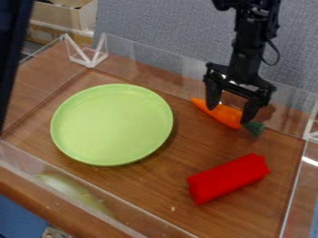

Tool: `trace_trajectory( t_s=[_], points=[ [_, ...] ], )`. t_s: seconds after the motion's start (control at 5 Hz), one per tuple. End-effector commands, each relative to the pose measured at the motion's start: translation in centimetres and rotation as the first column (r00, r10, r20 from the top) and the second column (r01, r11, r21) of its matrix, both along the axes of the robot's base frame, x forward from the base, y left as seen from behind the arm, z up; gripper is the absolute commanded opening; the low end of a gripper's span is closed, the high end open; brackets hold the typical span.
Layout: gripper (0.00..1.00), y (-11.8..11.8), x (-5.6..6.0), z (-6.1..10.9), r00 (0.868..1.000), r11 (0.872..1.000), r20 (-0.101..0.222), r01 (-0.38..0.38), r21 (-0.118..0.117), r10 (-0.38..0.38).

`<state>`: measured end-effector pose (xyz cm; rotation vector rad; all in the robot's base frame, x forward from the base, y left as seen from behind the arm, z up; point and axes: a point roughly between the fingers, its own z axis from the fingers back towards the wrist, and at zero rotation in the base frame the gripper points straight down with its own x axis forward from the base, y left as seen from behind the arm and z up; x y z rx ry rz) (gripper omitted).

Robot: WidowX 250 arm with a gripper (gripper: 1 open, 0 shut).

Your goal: Put the carrot on the green plate

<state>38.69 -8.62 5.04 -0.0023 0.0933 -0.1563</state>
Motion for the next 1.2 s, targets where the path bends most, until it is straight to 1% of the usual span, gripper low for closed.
trace_trajectory(
  t_s=[0.0,0.2,0.4,0.8,1.0],
  points=[
    [1.0,1.4,1.4,2.1,0.997,0.999,0.061,-0.043,-0.012,0.044],
    [1.0,1.1,2.1,2.4,0.997,0.999,0.06,-0.042,-0.009,0.043],
    [1.0,0.6,2.6,2.6,0.998,0.999,0.051,-0.034,-0.006,0.034],
    [1.0,1.2,1.9,2.2,0.999,0.999,0.039,0.037,-0.009,-0.037],
    [1.0,1.6,1.7,2.1,0.997,0.998,0.037,0.066,-0.011,-0.066]
  ],
)
